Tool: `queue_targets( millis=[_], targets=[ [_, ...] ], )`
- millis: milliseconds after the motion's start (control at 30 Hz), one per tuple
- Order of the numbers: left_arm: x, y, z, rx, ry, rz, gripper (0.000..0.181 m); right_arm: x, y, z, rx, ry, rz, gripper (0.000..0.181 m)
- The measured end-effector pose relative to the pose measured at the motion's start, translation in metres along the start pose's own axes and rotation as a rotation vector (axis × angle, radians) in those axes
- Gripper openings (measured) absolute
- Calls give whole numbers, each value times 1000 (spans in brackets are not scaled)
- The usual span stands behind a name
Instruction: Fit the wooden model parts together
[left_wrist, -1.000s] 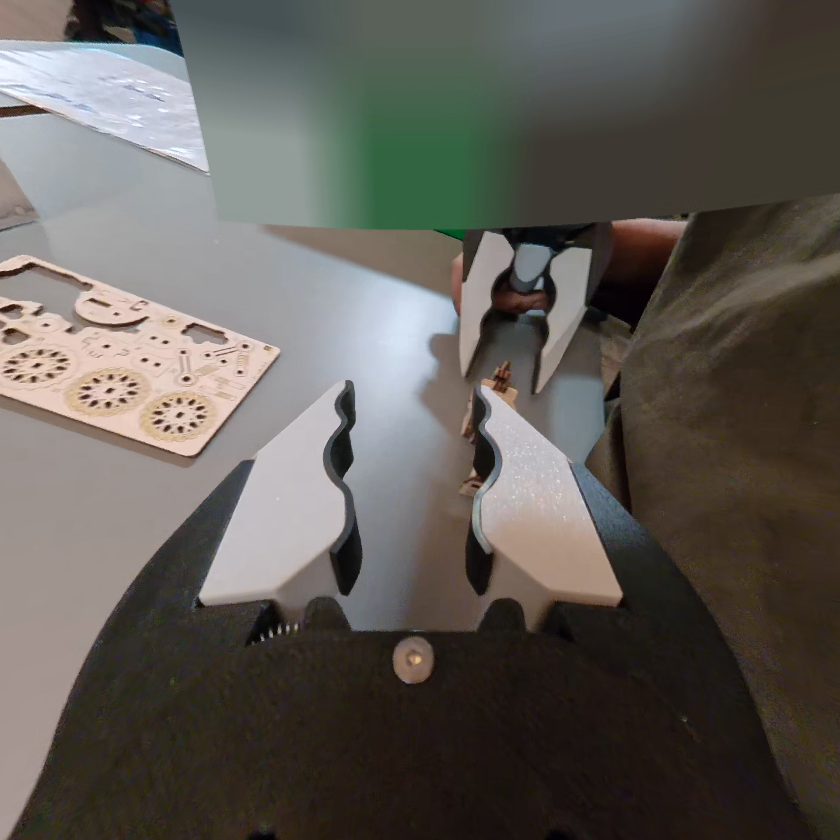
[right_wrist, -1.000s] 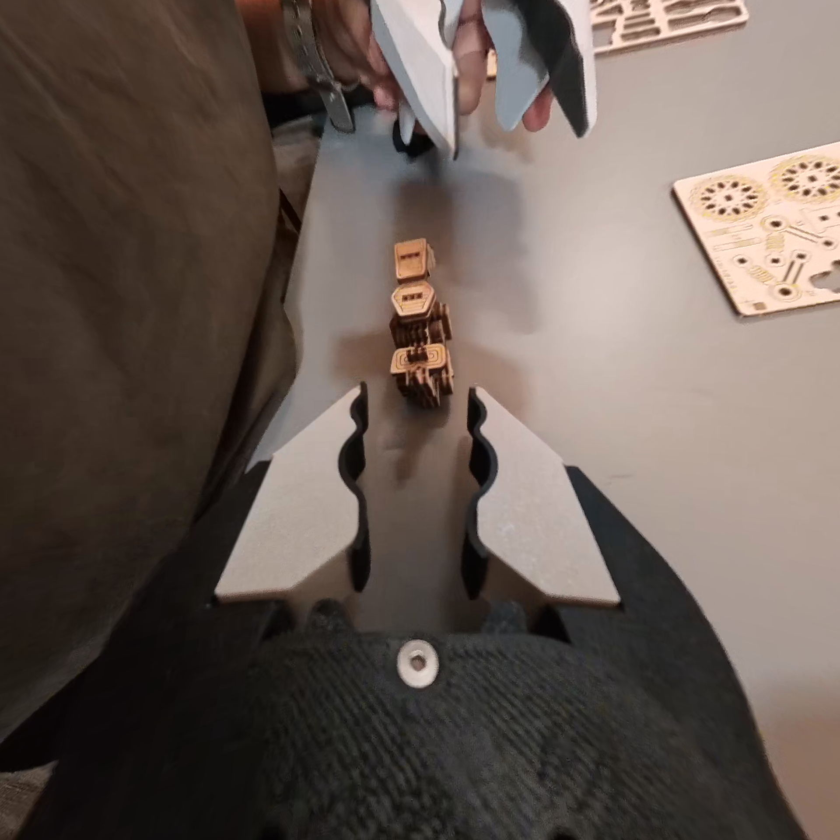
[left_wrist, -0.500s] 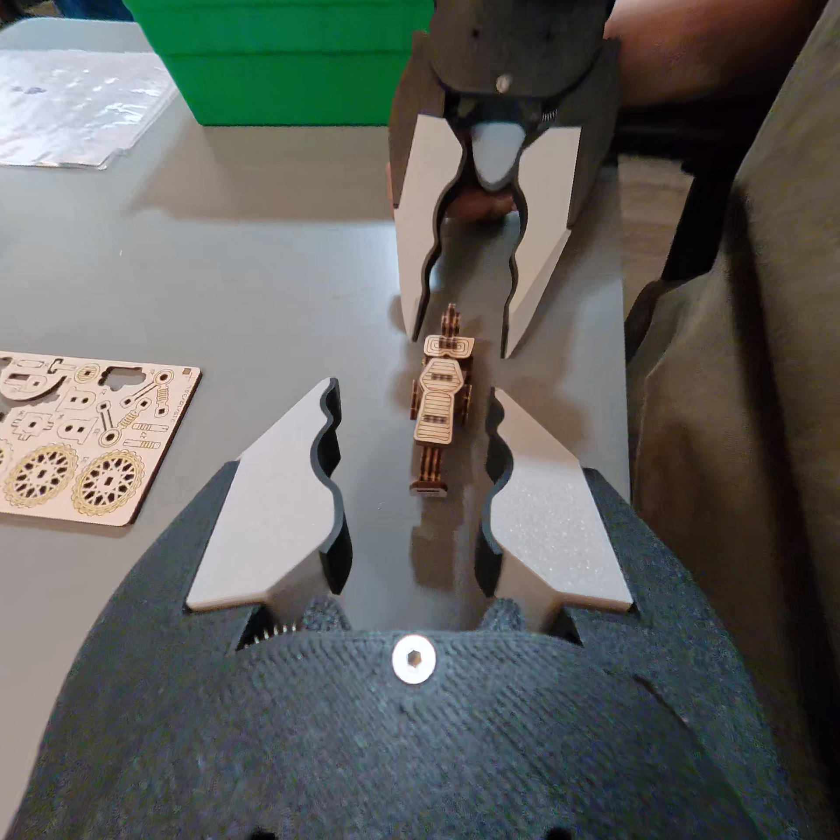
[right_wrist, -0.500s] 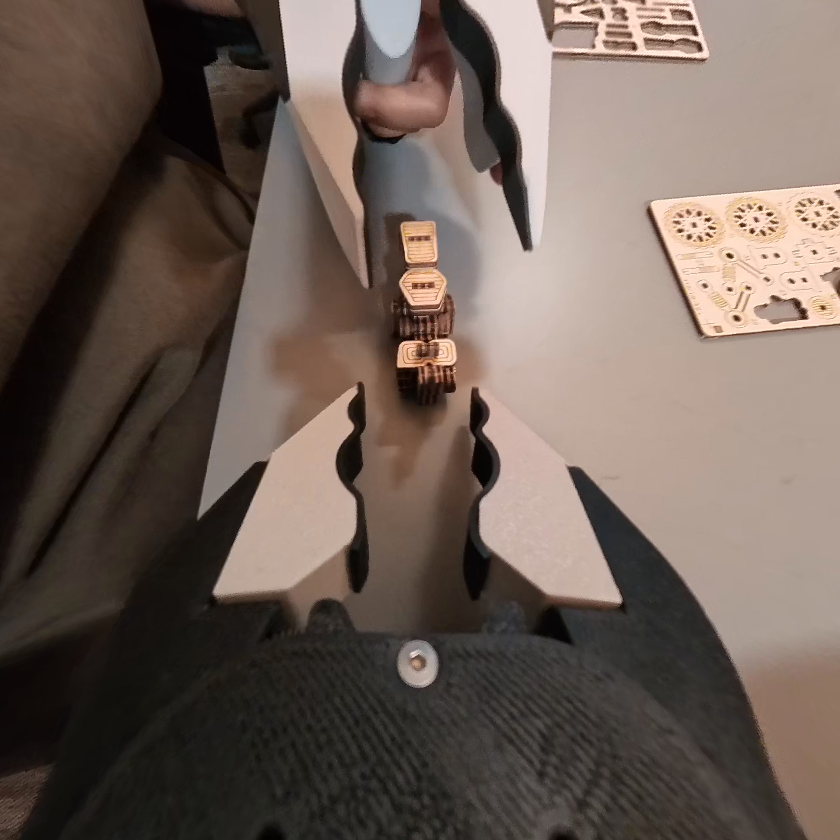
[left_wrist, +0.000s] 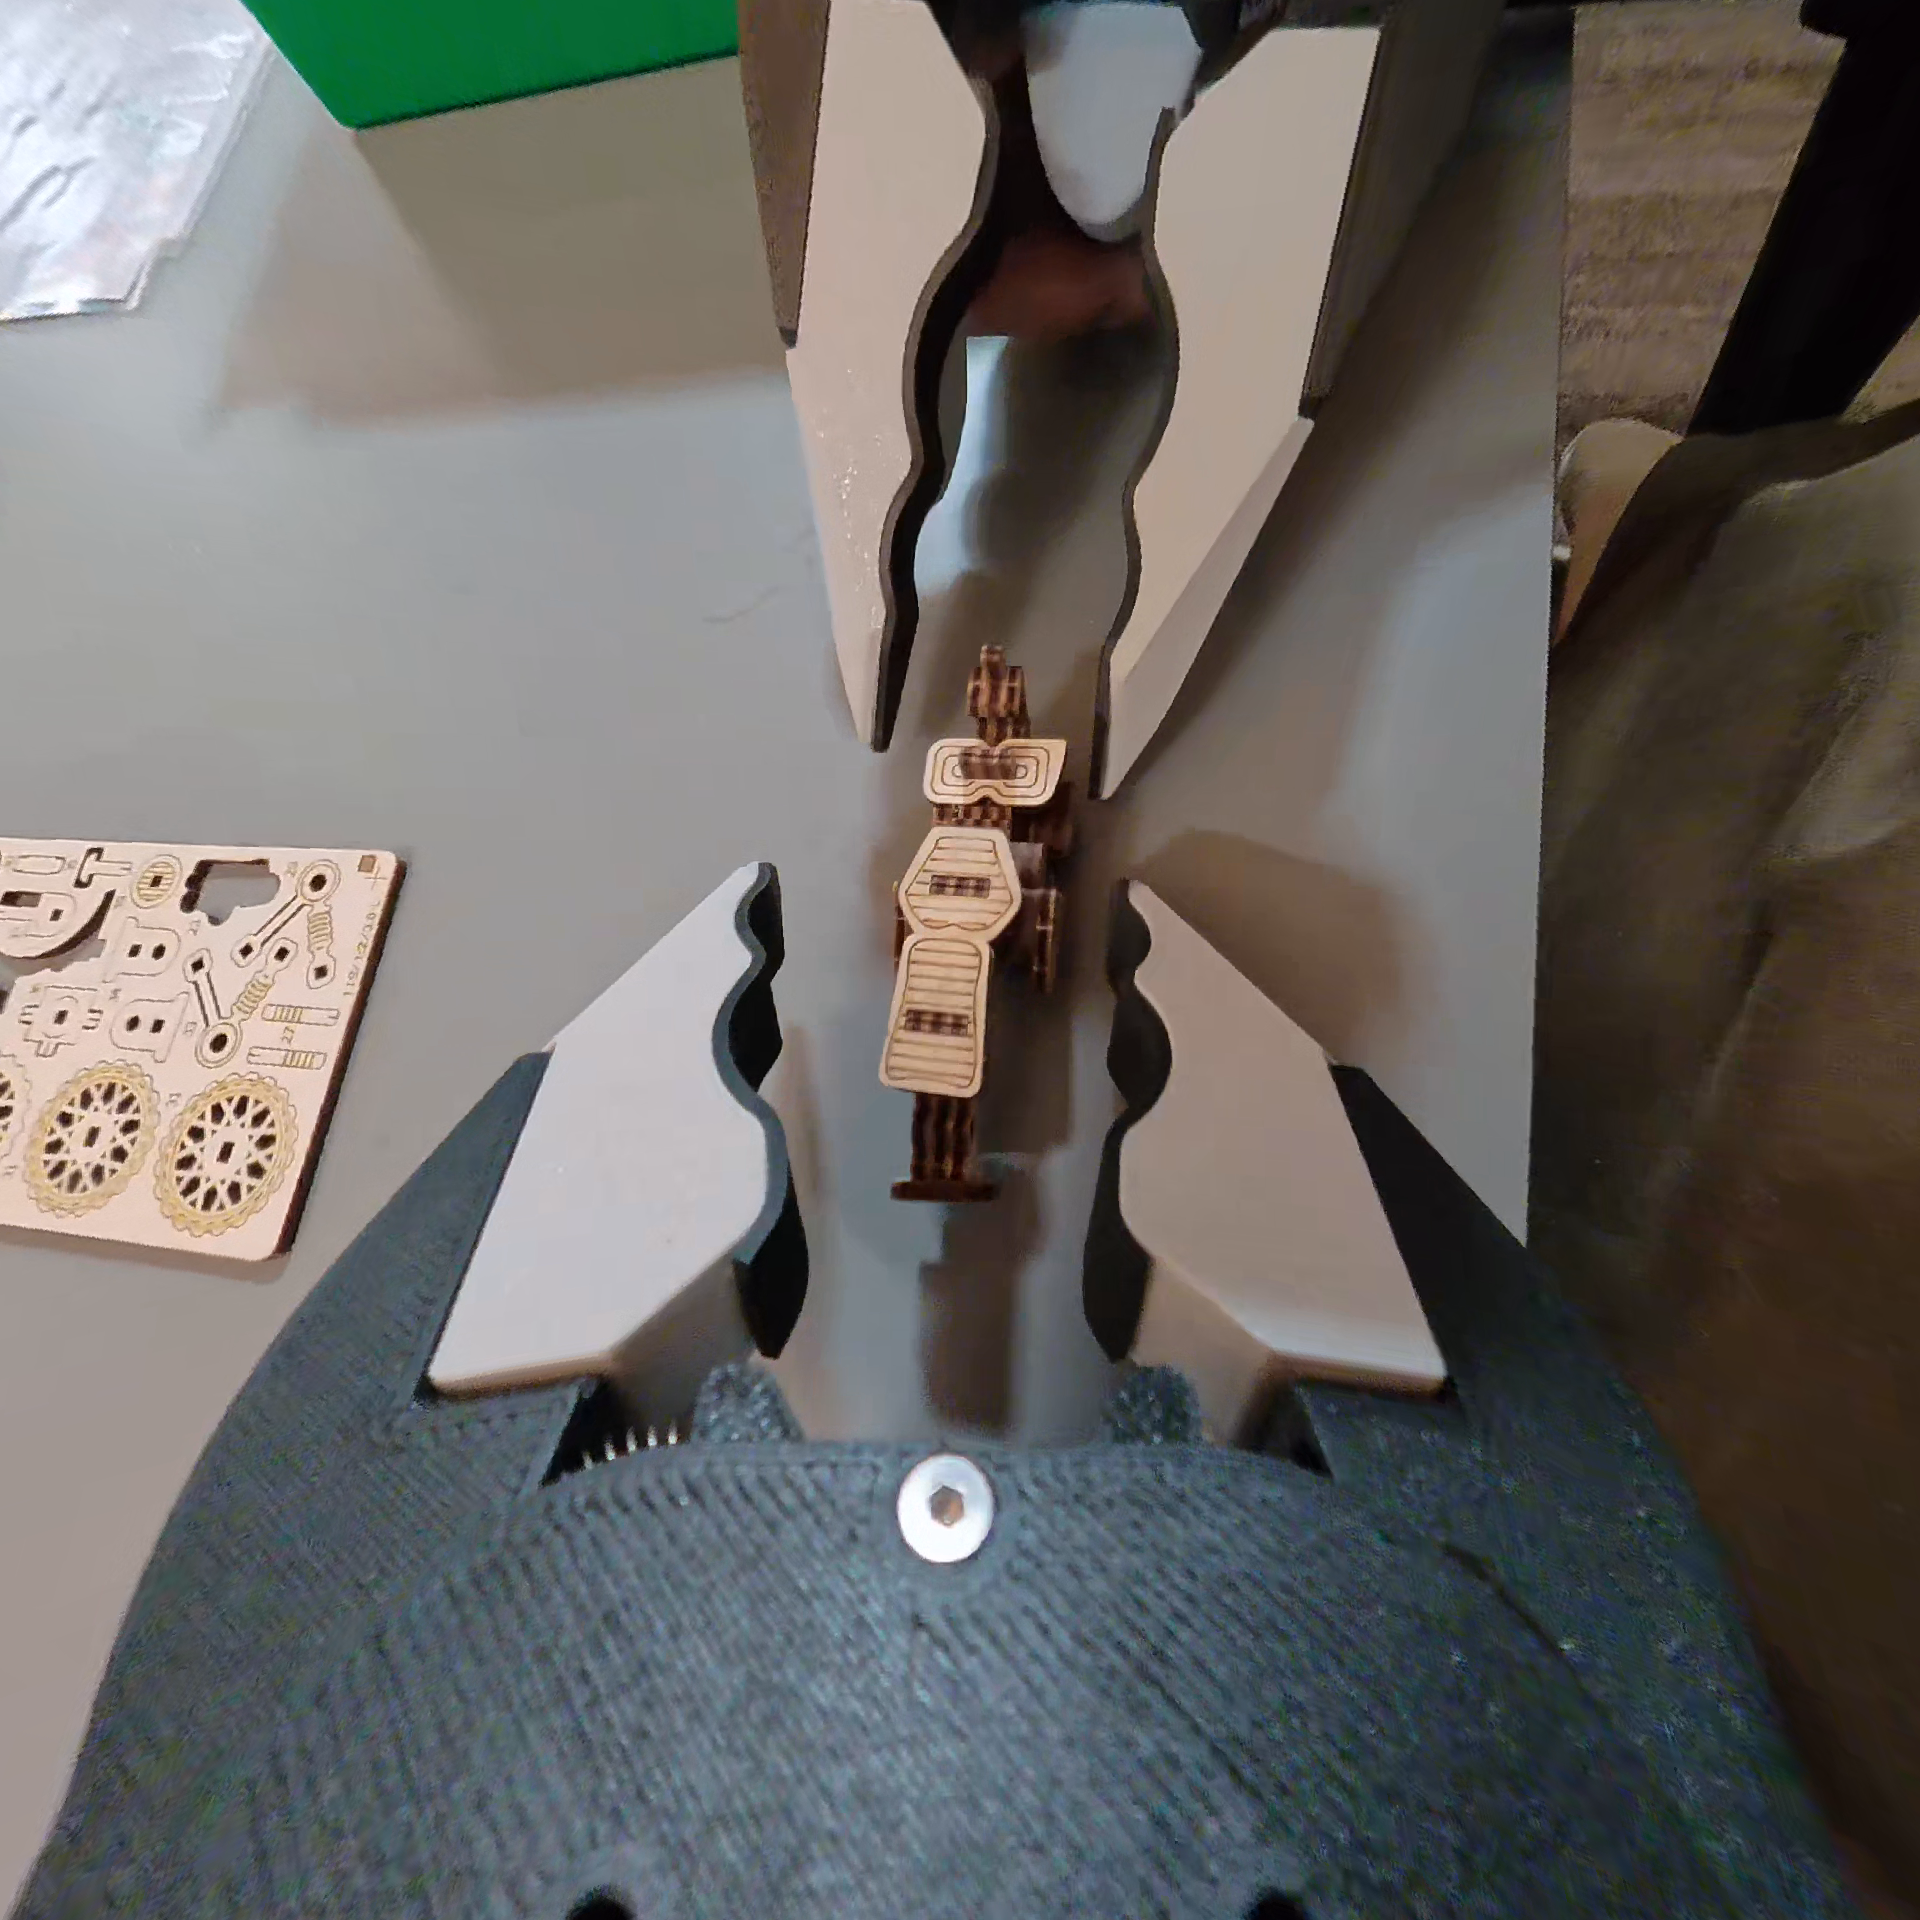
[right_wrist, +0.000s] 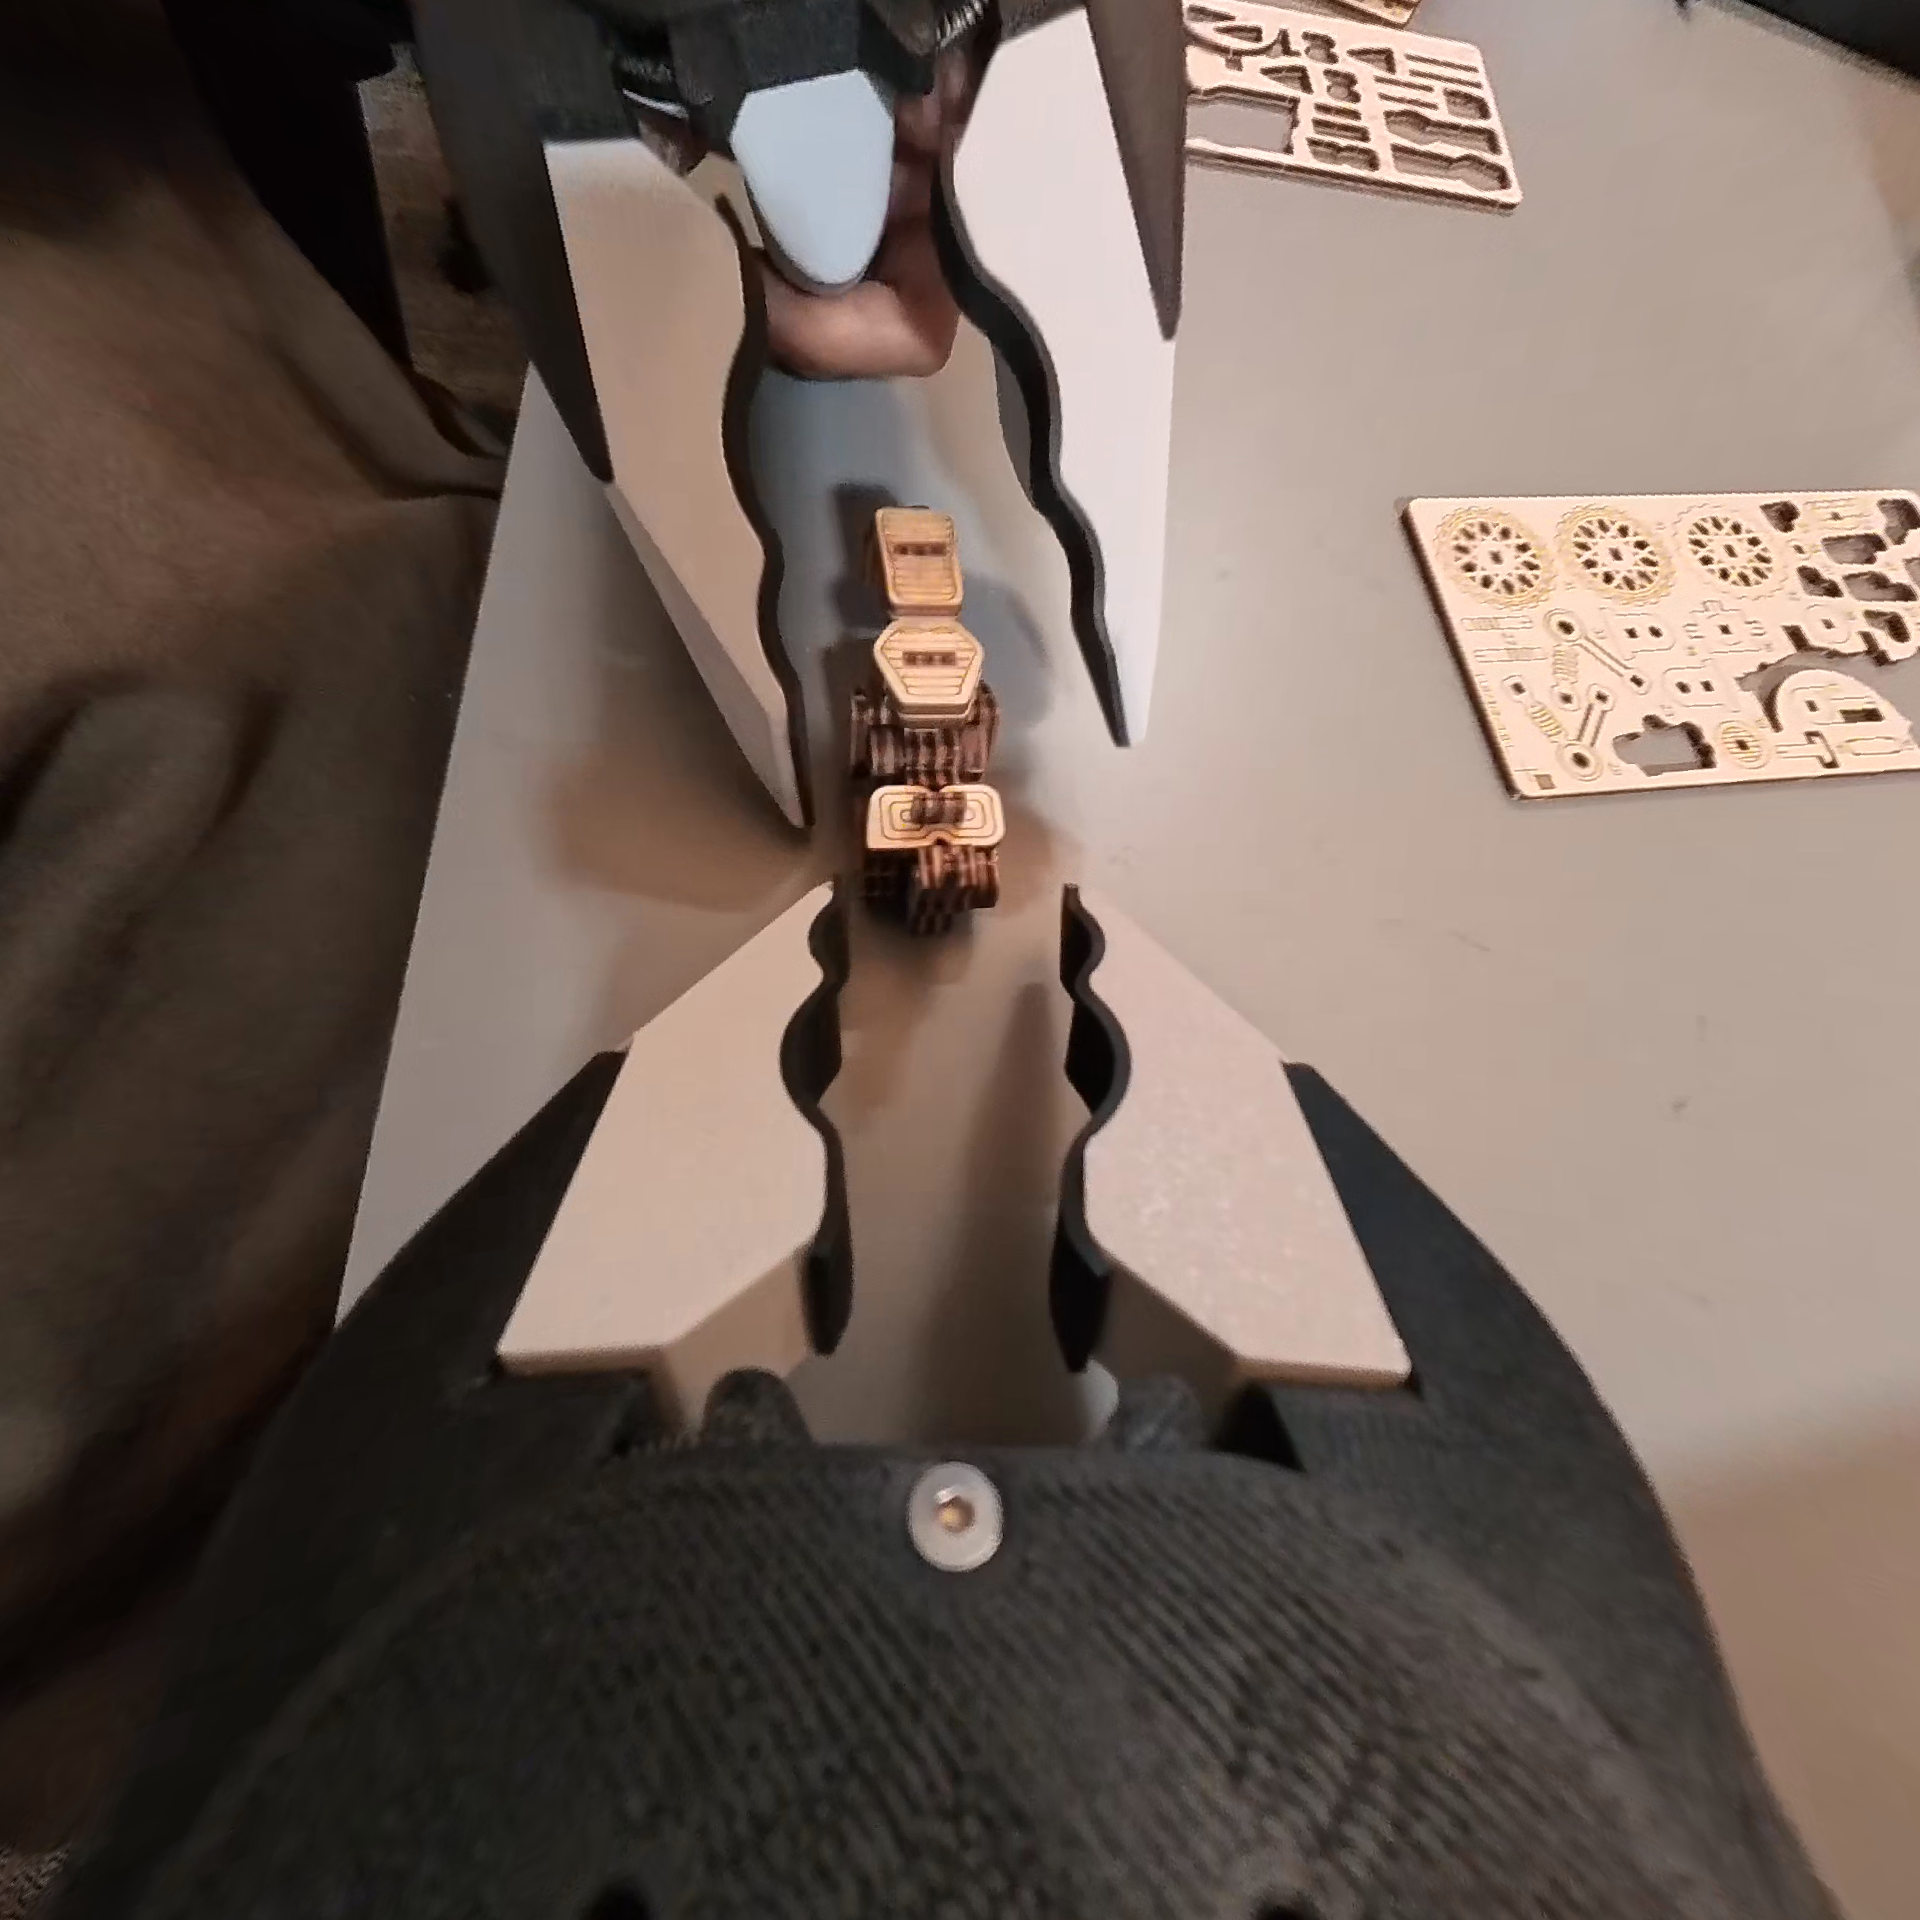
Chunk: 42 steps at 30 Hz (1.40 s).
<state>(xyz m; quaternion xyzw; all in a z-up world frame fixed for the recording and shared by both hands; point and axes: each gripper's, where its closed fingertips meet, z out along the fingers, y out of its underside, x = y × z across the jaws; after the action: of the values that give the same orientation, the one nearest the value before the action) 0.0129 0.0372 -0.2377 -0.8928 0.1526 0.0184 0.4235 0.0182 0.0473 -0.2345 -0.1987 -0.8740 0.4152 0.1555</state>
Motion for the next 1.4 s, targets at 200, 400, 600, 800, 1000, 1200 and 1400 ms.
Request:
queue_targets(
  millis=[200,400,600,800,1000,1200,1400],
  targets=[
    [1,-2,6,-15,-35,32,45,-3,-1,3,-12,5,-11,35],
    [-3,-5,3,9,-44,7,31,3,-3,5,-23,60,-6,24],
    [-5,-18,-10,128,-40,2,31,4,-22,-5,54,133,-131,24],
    [-6,-24,-17,204,-127,159,30,3,-31,-9,81,186,-238,24],
    [-5,-26,-21,229,-168,242,29,1,-34,-10,92,197,-289,24],
    [-4,-32,-25,256,-192,286,28,0,-37,-14,135,187,-268,25],
    [-2,-34,-25,268,-182,285,28,-1,-34,-12,119,177,-261,25]
  ],
)
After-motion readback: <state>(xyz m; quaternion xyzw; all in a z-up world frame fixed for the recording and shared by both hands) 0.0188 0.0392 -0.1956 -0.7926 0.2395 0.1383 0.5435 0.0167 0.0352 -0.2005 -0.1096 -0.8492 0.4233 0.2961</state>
